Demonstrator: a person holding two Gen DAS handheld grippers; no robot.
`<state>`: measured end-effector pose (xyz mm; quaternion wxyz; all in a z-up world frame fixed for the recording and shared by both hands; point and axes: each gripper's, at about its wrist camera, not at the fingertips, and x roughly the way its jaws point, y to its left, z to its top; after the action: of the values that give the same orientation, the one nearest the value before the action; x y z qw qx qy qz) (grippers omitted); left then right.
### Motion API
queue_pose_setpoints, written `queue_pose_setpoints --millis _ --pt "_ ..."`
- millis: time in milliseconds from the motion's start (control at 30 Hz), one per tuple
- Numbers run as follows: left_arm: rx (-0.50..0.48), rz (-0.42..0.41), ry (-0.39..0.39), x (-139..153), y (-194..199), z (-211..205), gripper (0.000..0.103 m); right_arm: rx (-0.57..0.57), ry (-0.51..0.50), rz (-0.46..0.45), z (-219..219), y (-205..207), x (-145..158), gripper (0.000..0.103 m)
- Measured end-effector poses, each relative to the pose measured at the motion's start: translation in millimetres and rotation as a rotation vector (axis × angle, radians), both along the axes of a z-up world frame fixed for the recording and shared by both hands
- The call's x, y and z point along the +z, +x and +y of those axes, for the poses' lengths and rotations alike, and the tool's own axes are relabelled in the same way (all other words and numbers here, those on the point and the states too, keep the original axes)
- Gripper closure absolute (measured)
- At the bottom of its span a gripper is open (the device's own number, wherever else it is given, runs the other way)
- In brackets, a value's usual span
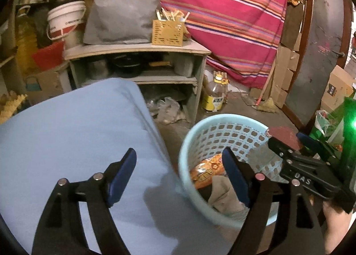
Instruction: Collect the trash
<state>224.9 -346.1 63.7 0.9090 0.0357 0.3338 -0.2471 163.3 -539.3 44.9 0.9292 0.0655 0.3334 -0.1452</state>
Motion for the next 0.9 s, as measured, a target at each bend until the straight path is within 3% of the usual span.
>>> queue_pose_setpoints --millis 67,333,567,767,900 --pt "0.013 -0.008 0.0 3.6 -3.6 12.3 0.024 0.01 0.005 0.004 6.2 4.0 -1.7 0.005" --pt "0.094 -0.04 -0.015 17.5 -20.7 74.1 0.024 0.04 0.009 -0.021 30.7 -5.1 4.2 0.005" --pt "0.211 -0.169 0.03 30.6 -64.3 139.0 0.01 0.104 -0.051 -0.126 92.6 -40.9 30.5 0.004" --pt "0.292 -0.251 0.08 20.2 -111.9 194.5 0.005 0.185 -0.074 -0.158 153.0 -69.3 32.7 0.004" --pt "0.328 -0.241 0.072 5.9 -134.2 229.0 0.005 0.221 -0.062 -0.186 187.9 -86.7 29.7 0.004"
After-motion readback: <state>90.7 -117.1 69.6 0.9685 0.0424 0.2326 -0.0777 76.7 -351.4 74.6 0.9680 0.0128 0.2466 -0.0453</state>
